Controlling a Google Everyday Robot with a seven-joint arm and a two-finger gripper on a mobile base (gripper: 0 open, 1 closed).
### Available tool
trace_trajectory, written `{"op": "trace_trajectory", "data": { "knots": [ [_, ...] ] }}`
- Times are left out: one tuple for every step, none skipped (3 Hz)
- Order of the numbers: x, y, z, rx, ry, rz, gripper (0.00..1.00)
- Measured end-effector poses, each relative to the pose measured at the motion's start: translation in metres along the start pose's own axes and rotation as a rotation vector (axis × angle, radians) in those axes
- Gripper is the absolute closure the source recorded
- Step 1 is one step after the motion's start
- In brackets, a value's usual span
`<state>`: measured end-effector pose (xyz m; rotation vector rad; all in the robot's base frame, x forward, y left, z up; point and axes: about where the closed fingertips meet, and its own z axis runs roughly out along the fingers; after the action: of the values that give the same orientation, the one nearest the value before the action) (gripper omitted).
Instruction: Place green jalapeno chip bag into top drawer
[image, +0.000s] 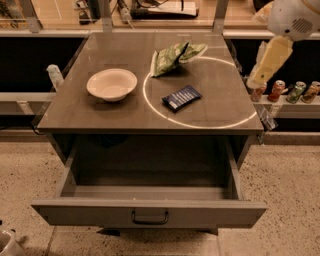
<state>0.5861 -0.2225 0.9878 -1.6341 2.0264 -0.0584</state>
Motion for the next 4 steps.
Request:
{"op": "trace_trajectory", "data": {
  "knots": [
    [-0.005, -0.055, 0.010, 0.070, -0.066, 0.031, 0.00],
    [-0.010, -0.068, -0.007, 0.113, -0.085, 0.026, 0.00],
    [-0.010, -0.068, -0.006, 0.114, -0.085, 0.027, 0.00],
    [-0.007, -0.093, 0.012, 0.136, -0.126, 0.047, 0.00]
  ]
}}
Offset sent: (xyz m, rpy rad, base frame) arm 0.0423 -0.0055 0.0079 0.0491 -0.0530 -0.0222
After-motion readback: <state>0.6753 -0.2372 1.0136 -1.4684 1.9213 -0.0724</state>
